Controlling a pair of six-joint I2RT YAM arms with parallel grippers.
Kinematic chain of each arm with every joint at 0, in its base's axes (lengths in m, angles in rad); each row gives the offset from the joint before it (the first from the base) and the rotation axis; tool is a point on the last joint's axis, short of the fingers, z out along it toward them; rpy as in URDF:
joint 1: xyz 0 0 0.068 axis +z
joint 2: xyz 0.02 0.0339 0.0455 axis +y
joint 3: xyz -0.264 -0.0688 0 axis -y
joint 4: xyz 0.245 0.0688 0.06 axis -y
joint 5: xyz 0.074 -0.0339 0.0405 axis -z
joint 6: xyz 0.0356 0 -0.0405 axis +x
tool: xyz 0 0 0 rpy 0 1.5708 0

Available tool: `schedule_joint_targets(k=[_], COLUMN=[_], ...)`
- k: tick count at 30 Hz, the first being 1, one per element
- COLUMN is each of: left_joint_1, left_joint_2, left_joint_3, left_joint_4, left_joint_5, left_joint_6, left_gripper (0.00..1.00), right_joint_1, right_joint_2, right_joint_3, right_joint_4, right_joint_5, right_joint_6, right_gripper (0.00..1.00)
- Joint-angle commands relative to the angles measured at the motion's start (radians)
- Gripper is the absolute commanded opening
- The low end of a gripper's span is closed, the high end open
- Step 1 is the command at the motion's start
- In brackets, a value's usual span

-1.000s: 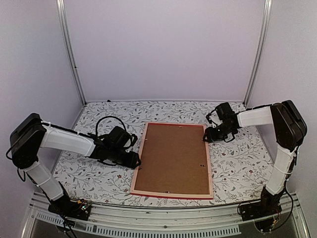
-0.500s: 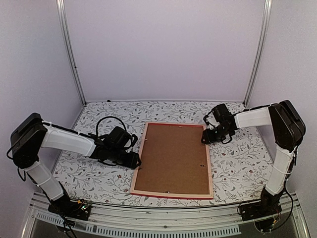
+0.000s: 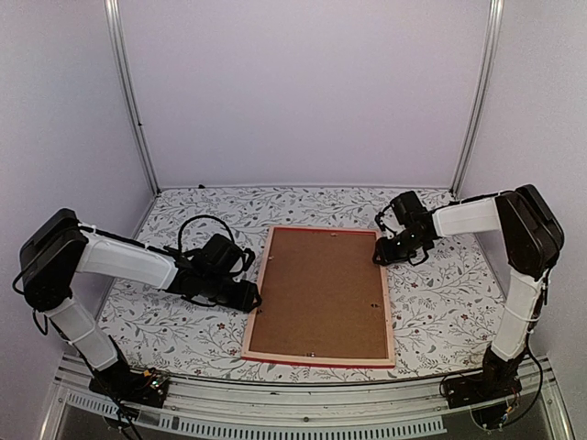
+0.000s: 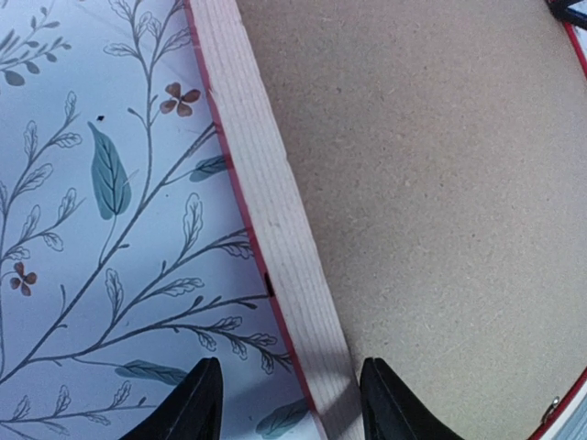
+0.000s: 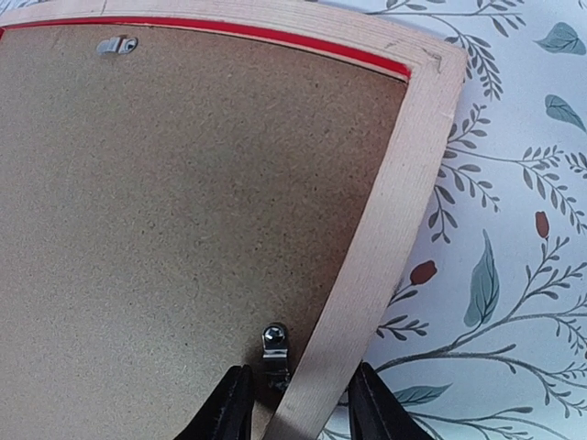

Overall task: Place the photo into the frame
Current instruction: Press the fastener onto the backboard.

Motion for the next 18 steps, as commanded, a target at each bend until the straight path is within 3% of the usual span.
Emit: schedule_joint_targets(k=[1, 4, 14, 16, 18], left_joint_1=[-0.01, -0.01, -0.011, -0.009, -0.011], left_joint_2=[0.014, 0.014, 0.017, 0.015, 0.015], left_joint_3=[-0.01, -0.011, -0.018, -0.018, -0.018], left_joint_4=[-0.003, -0.003, 0.002, 0.003, 0.001], left_joint_5=[-0.01, -0.01, -0.01, -0.01, -0.01], left_joint_6=[0.009, 0.009, 0.01, 0.009, 0.011], left_gripper=[0.54, 0.54, 0.54, 0.54, 0.54], right_joint_1=[0.001, -0.004, -0.036, -0.048, -0.058], right_joint_2=[0.052, 0.046, 0.023, 0.018, 0.002], right_joint_3=[0.019, 0.02, 0.011, -0.001, -0.008], right_joint_4=[-0.014, -0.005, 0.038, 0.055, 0.071], right_joint_5=[0.032, 0.035, -0.057, -0.081, -0.111], right_joint_6=[0.021, 0.036, 0.056, 0.063, 0.072], right_gripper=[0.35, 0.3, 0.3, 0.31, 0.39])
